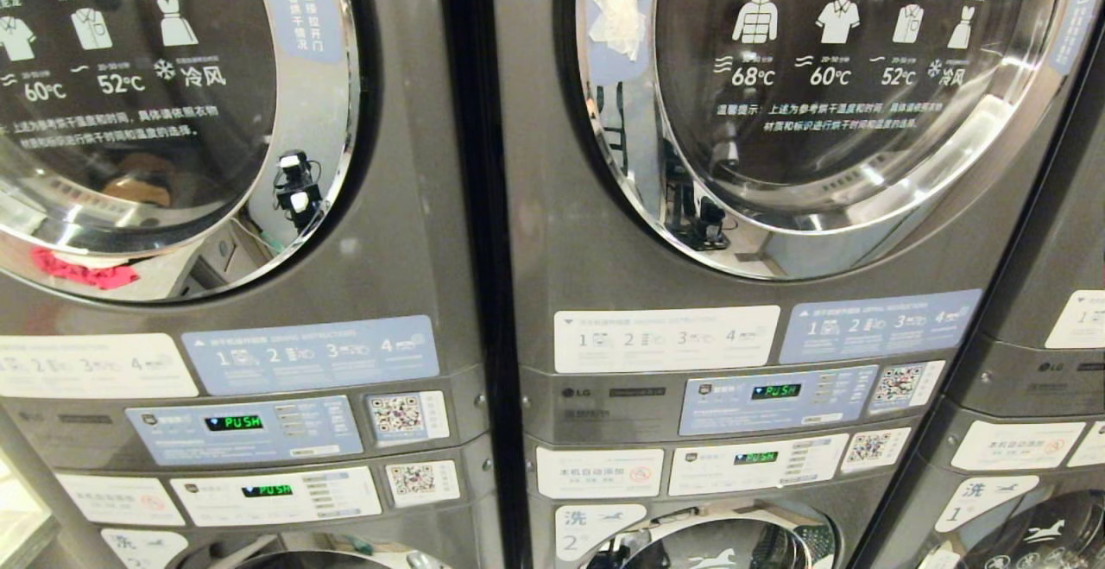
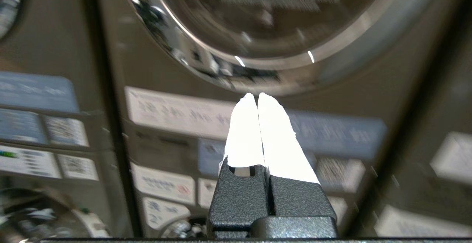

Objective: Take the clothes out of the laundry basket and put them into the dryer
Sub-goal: Open the dryer

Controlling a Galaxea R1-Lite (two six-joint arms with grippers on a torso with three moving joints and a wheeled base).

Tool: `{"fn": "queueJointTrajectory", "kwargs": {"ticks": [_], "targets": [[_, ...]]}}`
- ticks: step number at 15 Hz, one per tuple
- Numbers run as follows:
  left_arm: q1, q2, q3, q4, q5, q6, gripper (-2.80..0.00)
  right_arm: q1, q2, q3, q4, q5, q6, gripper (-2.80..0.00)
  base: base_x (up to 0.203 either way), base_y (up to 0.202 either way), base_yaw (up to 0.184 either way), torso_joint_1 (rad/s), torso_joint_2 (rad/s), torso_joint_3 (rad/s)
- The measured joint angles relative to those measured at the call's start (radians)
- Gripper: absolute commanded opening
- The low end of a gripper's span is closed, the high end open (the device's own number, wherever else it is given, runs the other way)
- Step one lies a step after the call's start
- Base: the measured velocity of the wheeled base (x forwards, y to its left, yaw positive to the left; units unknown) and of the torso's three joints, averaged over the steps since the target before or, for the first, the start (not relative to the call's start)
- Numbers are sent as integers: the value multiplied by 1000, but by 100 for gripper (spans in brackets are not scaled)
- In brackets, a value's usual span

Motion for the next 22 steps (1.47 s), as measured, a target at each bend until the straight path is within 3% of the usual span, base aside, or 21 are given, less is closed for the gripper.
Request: {"fn": "queueJointTrajectory", "kwargs": {"ticks": [3,4,8,13,22], "targets": [[0,0,0,0,0,0,-280,15,336,-326,-75,161,6,-280,0,0,0,0,0,0],[0,0,0,0,0,0,-280,32,438,-442,-97,203,12,0,0,0,0,0,0,0],[0,0,0,0,0,0,-280,178,784,-771,-144,290,37,0,0,0,0,0,0,0],[0,0,0,0,0,0,-280,355,994,-899,-183,304,50,0,0,0,0,0,0,0],[0,0,0,0,0,0,-280,392,1189,-1037,-191,294,1,0,0,0,0,0,0,0]]}}
